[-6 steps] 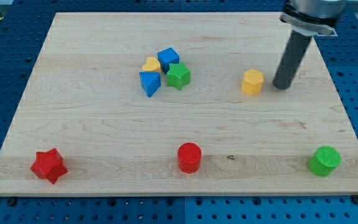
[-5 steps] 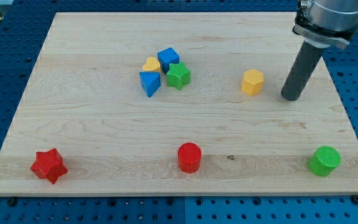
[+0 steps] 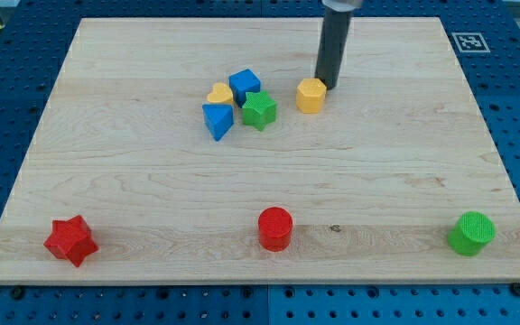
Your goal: Push the yellow hexagon to the right of the blue cube
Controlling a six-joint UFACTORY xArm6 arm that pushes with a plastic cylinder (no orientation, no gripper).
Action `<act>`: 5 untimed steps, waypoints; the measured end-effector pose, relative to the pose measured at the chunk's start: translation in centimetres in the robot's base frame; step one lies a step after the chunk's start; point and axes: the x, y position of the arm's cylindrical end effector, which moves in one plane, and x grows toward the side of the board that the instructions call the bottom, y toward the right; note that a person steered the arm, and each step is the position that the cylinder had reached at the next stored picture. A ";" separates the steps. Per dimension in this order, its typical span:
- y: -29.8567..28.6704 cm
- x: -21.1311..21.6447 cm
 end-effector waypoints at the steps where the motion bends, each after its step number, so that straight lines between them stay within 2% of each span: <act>1: 2.5 0.8; 2: 3.0 3.6; 4: -2.8 3.8; 5: -3.5 3.0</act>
